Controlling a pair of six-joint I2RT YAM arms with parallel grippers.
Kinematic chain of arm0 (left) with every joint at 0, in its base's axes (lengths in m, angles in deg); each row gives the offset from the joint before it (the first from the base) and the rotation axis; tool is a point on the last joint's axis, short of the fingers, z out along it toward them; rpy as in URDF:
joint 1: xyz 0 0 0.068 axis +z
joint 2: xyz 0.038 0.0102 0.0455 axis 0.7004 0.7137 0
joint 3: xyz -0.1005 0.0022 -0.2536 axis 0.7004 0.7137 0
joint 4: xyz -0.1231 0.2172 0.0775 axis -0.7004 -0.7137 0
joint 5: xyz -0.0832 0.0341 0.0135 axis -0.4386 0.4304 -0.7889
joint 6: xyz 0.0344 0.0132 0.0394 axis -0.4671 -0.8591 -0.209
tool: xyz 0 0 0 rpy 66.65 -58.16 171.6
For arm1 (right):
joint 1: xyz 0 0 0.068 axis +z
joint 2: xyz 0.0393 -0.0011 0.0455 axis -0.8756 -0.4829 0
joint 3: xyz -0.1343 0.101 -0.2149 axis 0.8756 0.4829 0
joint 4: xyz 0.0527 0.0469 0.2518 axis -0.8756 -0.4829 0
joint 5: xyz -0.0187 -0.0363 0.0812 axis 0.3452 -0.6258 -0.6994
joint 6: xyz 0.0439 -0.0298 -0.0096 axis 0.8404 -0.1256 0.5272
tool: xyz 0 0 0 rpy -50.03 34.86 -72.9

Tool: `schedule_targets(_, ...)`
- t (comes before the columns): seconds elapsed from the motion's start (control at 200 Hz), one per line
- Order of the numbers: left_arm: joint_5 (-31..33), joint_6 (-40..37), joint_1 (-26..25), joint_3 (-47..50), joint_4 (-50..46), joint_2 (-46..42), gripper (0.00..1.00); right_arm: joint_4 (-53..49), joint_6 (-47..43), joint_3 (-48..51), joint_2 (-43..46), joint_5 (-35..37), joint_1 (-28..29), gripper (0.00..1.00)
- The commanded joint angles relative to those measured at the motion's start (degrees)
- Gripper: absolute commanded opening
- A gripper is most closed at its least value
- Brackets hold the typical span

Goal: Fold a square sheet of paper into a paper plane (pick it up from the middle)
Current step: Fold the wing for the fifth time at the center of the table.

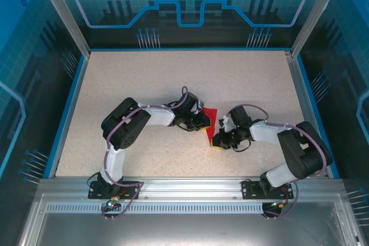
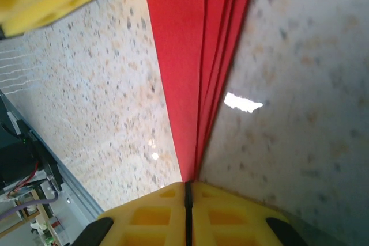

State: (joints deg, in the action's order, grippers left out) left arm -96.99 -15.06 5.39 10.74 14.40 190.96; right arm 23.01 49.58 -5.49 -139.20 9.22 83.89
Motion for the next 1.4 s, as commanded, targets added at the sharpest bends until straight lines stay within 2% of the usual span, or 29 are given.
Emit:
schedule_targets(0.0,1.04,-0.84,-0.6,-0.3,-3.79,1.62,0.18,-2.07,1.4,-0.37,4.75,-2.24,-1.78,0.1)
schedule_targets(0.135,0.84,-0.74,-0.82,-0.65,-3.73,1.4,0.18,1.54,4.61,-2.5,5.4,-2.55,-3.33,0.11)
schedule_targets(0.345,0.69,-0.62,-0.9,-1.31,-3.92,1.19,0.18,9.23,8.79,-3.48,-0.25,-5.14,-3.1,0.11)
schedule_targets(0.565,0.23,-0.21,-0.96,-1.32,-3.22,0.78,0.19,10.43,8.44,-4.84,-4.75,-4.74,-1.6,0.12)
schedule_targets(0.885,-0.02,-0.58,-1.01,-1.36,-3.13,-0.85,0.2,0.57,0.63,-5.91,-11.08,0.77,-1.68,0.09)
schedule_targets(0.985,0.06,-0.75,-0.97,-1.07,-2.32,-2.49,0.25,-2.51,-2.37,-5.9,-12.57,2.27,-1.93,0.07)
schedule_targets(1.045,0.81,-1.23,-0.84,-0.83,-2.3,-4.59,0.32,-2.9,-3.84,-5.53,-12.99,1.96,-2.4,0.07)
schedule_targets(1.19,5.28,-3.49,0.16,-0.44,-5.02,-11.2,0.4,-1.69,-6.35,-4.64,-12.9,-1.68,-3.09,0.06)
schedule_targets(1.395,8.53,-3.93,2.54,1.57,-6.69,-14.33,0.37,-3.29,-7.65,-5.79,-12.68,-2.23,-3.16,0.06)
